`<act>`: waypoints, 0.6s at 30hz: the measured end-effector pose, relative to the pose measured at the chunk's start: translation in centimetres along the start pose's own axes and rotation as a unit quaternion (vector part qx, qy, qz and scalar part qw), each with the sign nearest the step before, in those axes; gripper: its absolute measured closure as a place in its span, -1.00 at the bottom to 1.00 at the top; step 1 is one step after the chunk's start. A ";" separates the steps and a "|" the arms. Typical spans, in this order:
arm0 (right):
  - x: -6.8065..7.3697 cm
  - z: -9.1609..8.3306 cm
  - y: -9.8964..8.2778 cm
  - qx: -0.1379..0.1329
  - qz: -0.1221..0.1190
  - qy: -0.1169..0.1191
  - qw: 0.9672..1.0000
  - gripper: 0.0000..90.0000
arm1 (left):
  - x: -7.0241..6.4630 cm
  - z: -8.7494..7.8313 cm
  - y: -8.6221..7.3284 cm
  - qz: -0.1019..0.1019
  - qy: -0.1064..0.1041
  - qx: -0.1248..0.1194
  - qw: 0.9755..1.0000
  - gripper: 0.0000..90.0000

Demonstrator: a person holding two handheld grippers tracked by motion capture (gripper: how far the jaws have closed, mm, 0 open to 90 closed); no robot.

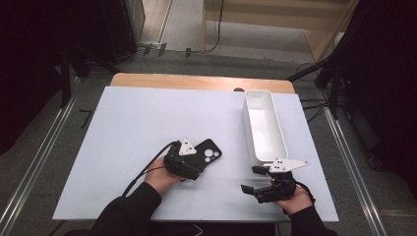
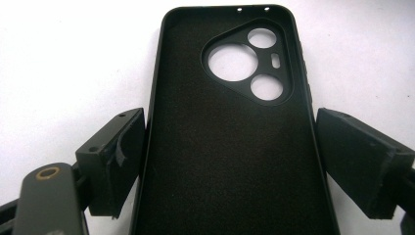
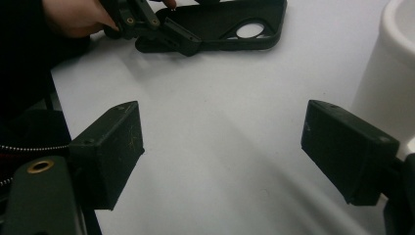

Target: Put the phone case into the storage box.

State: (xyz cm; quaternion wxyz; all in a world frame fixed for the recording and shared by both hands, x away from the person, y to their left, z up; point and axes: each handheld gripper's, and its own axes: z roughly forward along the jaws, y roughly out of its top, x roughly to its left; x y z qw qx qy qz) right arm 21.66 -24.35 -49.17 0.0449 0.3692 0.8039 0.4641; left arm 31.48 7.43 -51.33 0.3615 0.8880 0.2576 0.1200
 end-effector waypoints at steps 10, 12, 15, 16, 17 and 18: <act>0.0 0.0 0.0 -0.001 -0.003 0.001 1.000 -0.68 | 0.0 -0.3 0.1 -0.002 -0.008 -0.012 1.000 -0.68; 0.1 0.0 0.0 -0.001 -0.005 0.003 1.000 -0.68 | 0.0 -0.4 0.1 -0.003 -0.007 -0.018 1.000 -0.67; 0.2 0.0 0.0 -0.003 -0.010 0.005 1.000 -0.68 | -0.1 -0.6 0.2 -0.007 -0.011 -0.023 1.000 -0.67; 0.2 0.0 0.0 -0.003 -0.010 0.006 1.000 -0.68 | -0.1 -0.6 0.2 -0.005 -0.010 -0.025 1.000 -0.67; 0.2 0.0 0.0 -0.004 -0.010 0.006 1.000 -0.68 | -0.1 -0.8 0.3 -0.006 -0.012 -0.028 1.000 -0.67; 0.2 0.0 0.0 -0.004 -0.009 0.006 1.000 -0.68 | -0.1 -0.9 0.3 -0.007 -0.011 -0.032 0.999 -0.67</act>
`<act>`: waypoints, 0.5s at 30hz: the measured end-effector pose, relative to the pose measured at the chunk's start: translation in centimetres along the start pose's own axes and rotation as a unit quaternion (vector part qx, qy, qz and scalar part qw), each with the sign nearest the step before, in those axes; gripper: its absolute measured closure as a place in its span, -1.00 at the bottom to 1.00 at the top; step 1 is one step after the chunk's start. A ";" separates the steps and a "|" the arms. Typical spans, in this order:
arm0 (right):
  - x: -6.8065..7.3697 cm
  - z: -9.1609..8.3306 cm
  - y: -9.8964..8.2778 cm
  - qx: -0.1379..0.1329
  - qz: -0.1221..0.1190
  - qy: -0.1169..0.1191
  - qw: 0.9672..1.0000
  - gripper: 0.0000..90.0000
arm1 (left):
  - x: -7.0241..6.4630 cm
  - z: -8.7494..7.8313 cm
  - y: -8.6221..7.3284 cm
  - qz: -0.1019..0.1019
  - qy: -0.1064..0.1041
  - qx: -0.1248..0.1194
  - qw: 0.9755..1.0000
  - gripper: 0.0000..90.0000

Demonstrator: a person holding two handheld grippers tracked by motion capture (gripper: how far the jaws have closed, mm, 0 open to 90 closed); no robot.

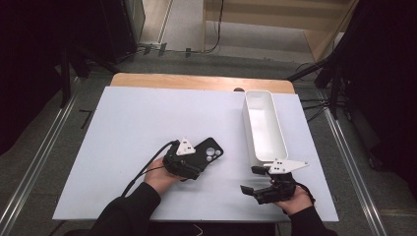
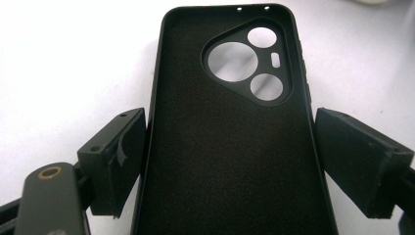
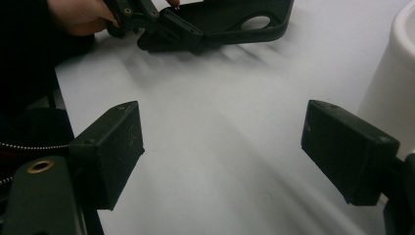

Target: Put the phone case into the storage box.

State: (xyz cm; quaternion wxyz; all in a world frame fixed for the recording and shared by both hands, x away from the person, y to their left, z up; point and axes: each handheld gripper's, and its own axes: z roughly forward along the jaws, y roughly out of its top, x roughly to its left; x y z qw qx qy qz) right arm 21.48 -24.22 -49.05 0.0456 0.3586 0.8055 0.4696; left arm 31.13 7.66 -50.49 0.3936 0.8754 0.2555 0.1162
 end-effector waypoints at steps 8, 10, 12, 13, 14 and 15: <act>0.0 -0.1 0.0 -0.004 0.001 -0.003 1.000 -0.68 | 0.2 -1.1 0.4 -0.023 0.000 -0.038 0.999 -0.68; 0.0 -0.1 0.0 -0.004 0.001 -0.003 1.000 -0.68 | 0.3 -1.5 0.5 -0.023 0.004 -0.044 0.999 -0.68; 0.0 -0.1 0.0 -0.004 0.002 -0.004 1.000 -0.68 | 0.3 -1.7 0.6 -0.027 0.004 -0.056 0.998 -0.68; 0.0 -0.1 0.1 -0.005 0.001 -0.004 1.000 -0.68 | 0.3 -1.9 0.6 -0.027 0.005 -0.060 0.998 -0.68; 0.0 -0.1 0.1 -0.004 0.001 -0.004 1.000 -0.68 | 0.3 -2.0 0.6 -0.029 0.004 -0.063 0.998 -0.68; -0.1 0.0 0.1 -0.006 -0.002 -0.004 1.000 -0.68 | 0.4 -2.1 0.6 -0.031 0.001 -0.066 0.997 -0.68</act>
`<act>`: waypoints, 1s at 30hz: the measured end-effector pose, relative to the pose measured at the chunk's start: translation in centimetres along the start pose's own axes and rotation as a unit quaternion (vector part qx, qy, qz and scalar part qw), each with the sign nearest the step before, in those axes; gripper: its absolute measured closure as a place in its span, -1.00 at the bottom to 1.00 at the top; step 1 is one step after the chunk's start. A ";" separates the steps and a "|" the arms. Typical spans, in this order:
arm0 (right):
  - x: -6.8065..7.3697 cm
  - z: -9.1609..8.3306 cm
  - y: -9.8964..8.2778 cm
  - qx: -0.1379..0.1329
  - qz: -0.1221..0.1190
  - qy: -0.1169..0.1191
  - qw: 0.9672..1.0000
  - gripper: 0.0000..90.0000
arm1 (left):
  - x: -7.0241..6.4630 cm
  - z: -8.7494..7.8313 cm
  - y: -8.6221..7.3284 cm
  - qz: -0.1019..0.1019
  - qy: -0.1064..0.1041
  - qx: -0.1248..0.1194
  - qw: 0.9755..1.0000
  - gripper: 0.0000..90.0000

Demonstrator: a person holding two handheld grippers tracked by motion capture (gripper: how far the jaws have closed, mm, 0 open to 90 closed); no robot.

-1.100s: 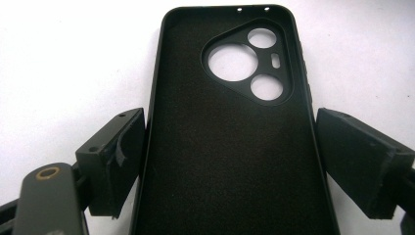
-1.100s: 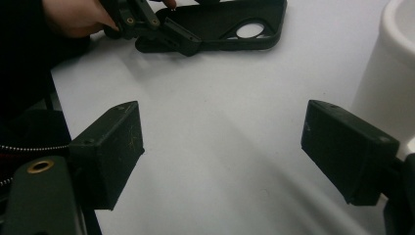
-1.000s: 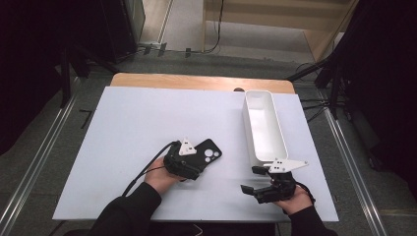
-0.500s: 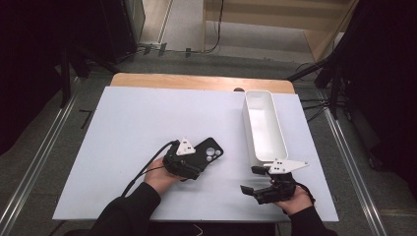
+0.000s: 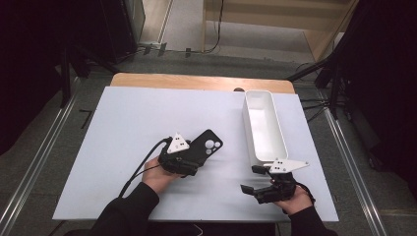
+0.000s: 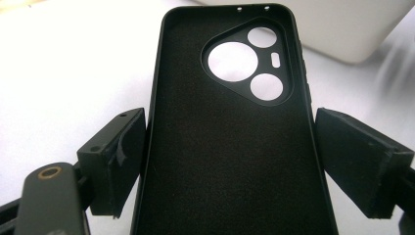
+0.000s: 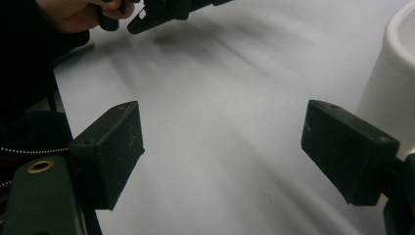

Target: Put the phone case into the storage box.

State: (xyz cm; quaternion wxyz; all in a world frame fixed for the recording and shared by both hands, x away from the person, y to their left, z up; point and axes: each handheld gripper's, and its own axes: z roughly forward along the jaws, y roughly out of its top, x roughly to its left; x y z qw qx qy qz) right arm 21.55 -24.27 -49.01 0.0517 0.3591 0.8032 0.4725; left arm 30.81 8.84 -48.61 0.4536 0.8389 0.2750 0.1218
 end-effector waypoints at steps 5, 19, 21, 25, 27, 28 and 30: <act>0.0 0.0 0.0 0.001 0.001 0.000 1.000 -0.68 | 0.3 -0.5 0.1 -0.019 -0.003 -0.017 1.000 -0.68; 0.2 0.2 0.1 0.004 -0.002 0.000 1.000 -0.68 | 0.1 -2.3 0.5 -0.012 0.026 -0.070 0.997 -0.68; 0.1 0.2 0.1 0.003 -0.001 0.000 1.000 -0.68 | 0.1 -2.7 0.6 -0.014 0.027 -0.080 0.996 -0.68; 0.1 0.2 0.1 0.002 0.001 -0.002 1.000 -0.68 | 0.0 -3.2 0.5 -0.022 0.035 -0.099 0.994 -0.68; 0.2 0.2 0.1 -0.001 0.001 -0.004 1.000 -0.68 | -0.1 -3.6 0.4 -0.029 0.044 -0.111 0.992 -0.68; 0.2 0.2 0.2 -0.002 -0.002 -0.005 1.000 -0.68 | -0.1 -3.7 0.3 -0.031 0.047 -0.115 0.992 -0.68; 0.3 0.2 0.2 -0.007 -0.002 -0.006 1.000 -0.68 | -0.2 -3.9 0.1 -0.038 0.054 -0.123 0.990 -0.68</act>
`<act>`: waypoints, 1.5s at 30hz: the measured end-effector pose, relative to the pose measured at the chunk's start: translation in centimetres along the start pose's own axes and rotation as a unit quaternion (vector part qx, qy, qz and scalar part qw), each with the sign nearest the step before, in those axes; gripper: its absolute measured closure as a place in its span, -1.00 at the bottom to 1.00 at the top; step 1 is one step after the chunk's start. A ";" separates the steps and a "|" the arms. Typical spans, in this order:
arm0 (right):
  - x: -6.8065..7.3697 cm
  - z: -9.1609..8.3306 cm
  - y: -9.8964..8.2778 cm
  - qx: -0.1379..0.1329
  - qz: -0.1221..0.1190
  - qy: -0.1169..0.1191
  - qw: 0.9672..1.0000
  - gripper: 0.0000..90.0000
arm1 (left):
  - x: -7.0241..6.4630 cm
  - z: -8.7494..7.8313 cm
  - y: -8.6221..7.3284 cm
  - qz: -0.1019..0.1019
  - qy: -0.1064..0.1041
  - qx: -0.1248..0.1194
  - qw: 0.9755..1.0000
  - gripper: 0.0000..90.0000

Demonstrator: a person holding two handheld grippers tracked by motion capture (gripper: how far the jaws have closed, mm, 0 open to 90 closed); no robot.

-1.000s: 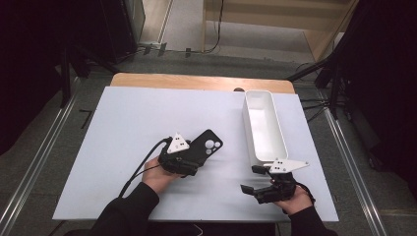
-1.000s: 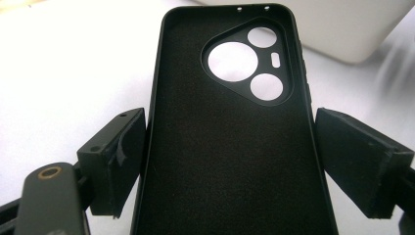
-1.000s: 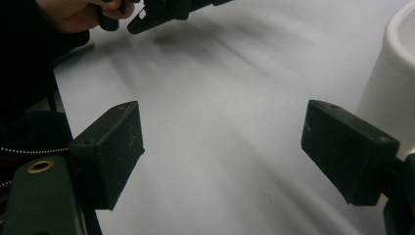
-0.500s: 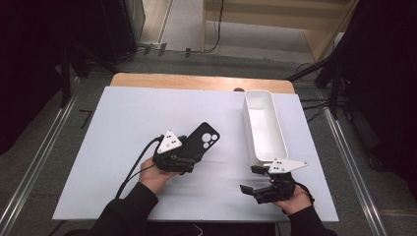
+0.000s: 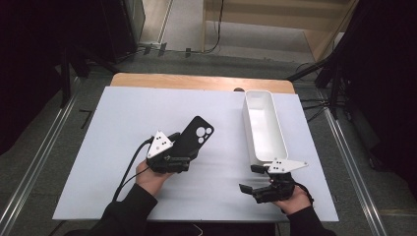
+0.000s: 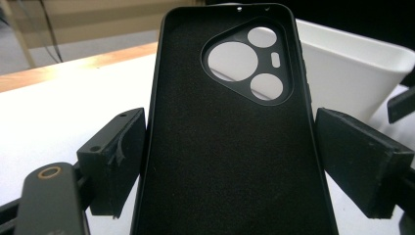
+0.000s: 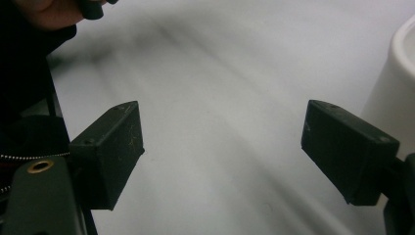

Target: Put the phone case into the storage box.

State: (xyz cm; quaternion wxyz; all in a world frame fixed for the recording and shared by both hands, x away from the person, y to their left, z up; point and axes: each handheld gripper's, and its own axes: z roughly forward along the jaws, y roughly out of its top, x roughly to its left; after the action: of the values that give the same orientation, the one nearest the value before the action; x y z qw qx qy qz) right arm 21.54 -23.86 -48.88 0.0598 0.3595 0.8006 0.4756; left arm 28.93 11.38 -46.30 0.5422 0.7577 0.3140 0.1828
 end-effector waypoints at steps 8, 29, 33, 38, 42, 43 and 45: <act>0.1 -0.1 0.3 -0.015 0.004 -0.004 1.000 -0.68 | -0.1 -0.3 -0.4 -0.020 0.007 -0.013 1.000 -0.68; 1.6 0.3 2.3 -0.023 -0.005 -0.020 1.000 -0.68 | -1.3 -0.4 -1.2 -0.031 0.019 -0.027 0.999 -0.68; 1.9 0.5 3.0 -0.028 0.008 -0.019 0.999 -0.68 | -1.5 -0.4 -1.3 -0.036 0.023 -0.038 0.998 -0.68; 2.1 0.7 3.8 -0.030 0.018 -0.017 0.999 -0.68 | -1.5 -0.5 -1.3 -0.034 0.023 -0.040 0.998 -0.68; 2.3 1.0 4.5 -0.028 0.015 -0.020 0.999 -0.68 | -1.6 -0.4 -1.4 -0.037 0.024 -0.039 0.998 -0.68; 2.2 1.1 4.7 -0.031 0.013 -0.021 0.999 -0.68 | -1.6 -0.4 -1.4 -0.037 0.025 -0.038 0.998 -0.68; 2.1 1.3 5.1 -0.031 0.012 -0.019 0.999 -0.68 | -1.5 -0.4 -1.4 -0.038 0.026 -0.038 0.998 -0.68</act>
State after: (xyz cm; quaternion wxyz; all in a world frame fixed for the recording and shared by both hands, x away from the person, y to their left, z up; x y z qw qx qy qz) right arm 23.15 -20.13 -44.94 0.0805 0.3758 0.7798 0.4942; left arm 27.17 10.92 -47.38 0.5685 0.7194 0.3490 0.1936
